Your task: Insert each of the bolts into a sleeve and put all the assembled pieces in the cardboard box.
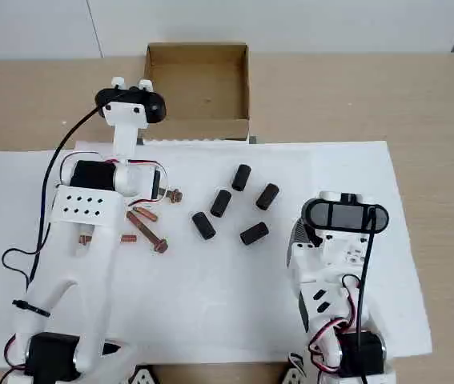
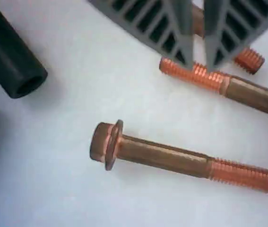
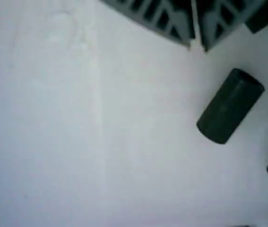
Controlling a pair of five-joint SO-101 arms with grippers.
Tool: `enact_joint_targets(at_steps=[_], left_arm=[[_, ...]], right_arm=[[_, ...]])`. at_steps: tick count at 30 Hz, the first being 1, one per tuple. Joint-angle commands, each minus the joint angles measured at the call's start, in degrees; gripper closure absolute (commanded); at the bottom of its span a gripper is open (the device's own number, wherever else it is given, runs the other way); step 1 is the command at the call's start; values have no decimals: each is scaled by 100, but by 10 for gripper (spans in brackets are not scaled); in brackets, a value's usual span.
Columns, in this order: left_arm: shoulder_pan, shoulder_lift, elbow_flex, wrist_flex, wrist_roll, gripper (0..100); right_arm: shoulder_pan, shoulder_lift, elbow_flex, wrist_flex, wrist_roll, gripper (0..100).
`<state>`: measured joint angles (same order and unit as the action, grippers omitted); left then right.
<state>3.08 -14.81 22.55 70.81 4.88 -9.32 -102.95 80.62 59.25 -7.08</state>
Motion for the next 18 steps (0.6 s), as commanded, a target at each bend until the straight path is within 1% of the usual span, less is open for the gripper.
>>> enact_joint_targets(at_steps=[1,3,7,12,16,18], left_arm=[[-18,-9,-242,-9,18,992],[-18,-9,-295,0,18,992],[-18,185,-646,97,0,992],[-9,1073,-1604,703,-70,992],[0,2013,-2492,1371,-466,992],[-18,2435,-2941,1688,-914,992]], right_arm=[[-31,110,-404,22,123,995],[-31,470,-607,13,105,995],[-31,1640,-1231,-22,88,995],[-31,3037,-2084,-22,88,995],[-31,3574,-2488,13,132,995],[-22,3591,-2532,22,149,995]])
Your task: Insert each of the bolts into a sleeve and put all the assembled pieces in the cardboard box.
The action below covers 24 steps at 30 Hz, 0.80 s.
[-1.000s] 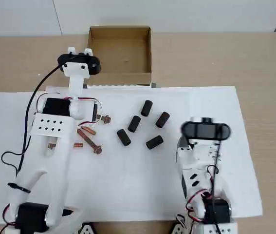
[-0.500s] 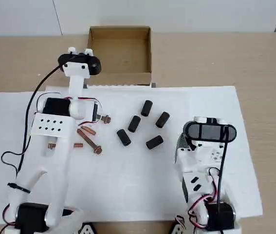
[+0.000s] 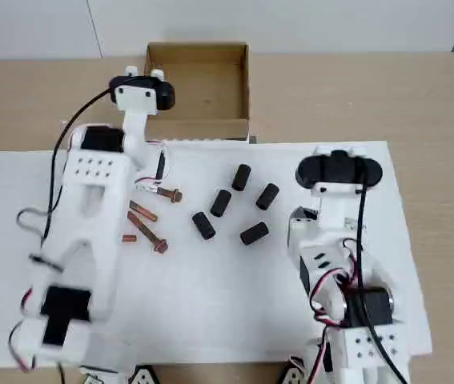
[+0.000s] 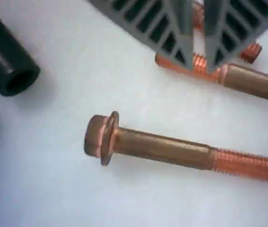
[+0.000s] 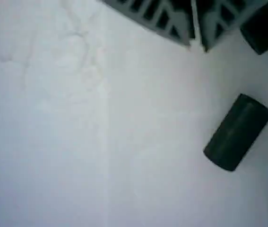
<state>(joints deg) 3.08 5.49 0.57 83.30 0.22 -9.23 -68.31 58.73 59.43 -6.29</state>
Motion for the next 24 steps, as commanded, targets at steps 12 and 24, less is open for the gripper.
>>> enact_joint_targets(at_steps=[12,24], left_arm=[[-35,2040,-2730,1714,-3842,994],[-114,2180,-2721,1705,-6980,994]], right_arm=[[769,127,-352,462,1714,995],[1956,127,-352,1226,2259,995]])
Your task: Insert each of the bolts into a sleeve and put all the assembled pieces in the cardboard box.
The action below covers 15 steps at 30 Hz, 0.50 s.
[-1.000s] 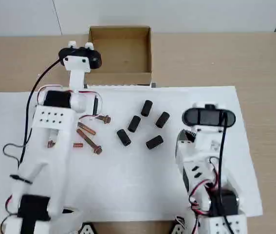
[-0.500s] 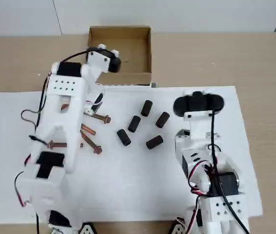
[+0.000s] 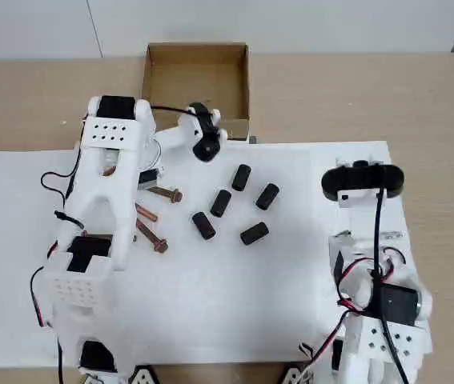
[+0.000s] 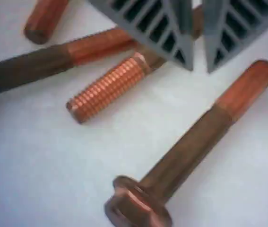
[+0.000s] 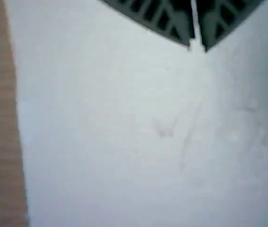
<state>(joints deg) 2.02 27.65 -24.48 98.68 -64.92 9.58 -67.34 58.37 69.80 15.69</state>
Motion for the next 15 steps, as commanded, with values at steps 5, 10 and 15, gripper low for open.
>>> enact_joint_targets(at_steps=[5,10,15], left_arm=[[35,-26,-198,167,-1046,994],[-9,237,-198,167,-1679,992],[18,580,-207,167,-1662,932]], right_arm=[[92,31,-308,215,88,995],[92,40,-290,189,88,995],[101,40,-290,224,88,995]])
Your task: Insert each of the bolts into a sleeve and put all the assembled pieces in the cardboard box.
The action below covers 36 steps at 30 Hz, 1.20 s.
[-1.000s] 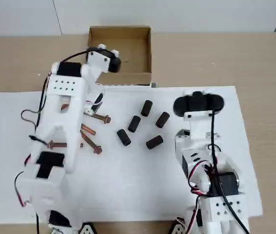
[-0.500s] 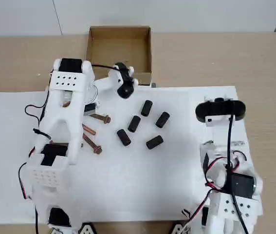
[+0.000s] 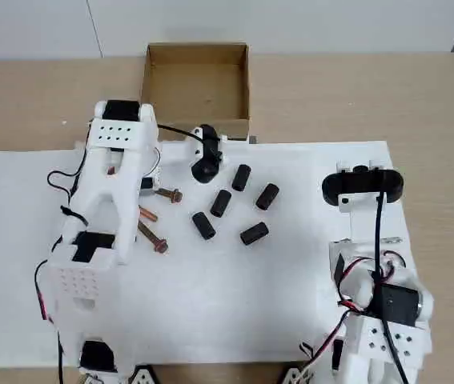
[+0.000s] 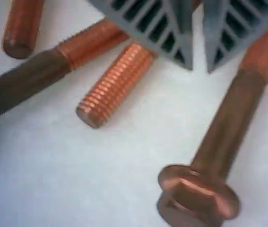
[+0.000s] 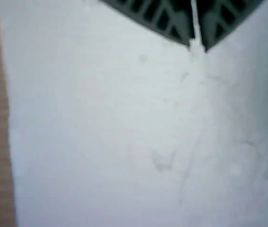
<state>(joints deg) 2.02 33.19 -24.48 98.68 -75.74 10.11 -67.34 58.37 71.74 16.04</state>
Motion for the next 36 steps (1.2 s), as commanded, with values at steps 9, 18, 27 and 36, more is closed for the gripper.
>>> enact_joint_targets(at_steps=[9,18,27,36], left_arm=[[44,141,-233,-141,-519,898],[299,141,-242,-448,-519,897],[431,193,-207,-905,-519,899],[404,659,-251,-1046,-519,900]], right_arm=[[48,75,-273,22,53,995],[48,40,-123,-13,53,995],[48,40,-123,-13,53,995],[48,40,-123,-13,53,995]])
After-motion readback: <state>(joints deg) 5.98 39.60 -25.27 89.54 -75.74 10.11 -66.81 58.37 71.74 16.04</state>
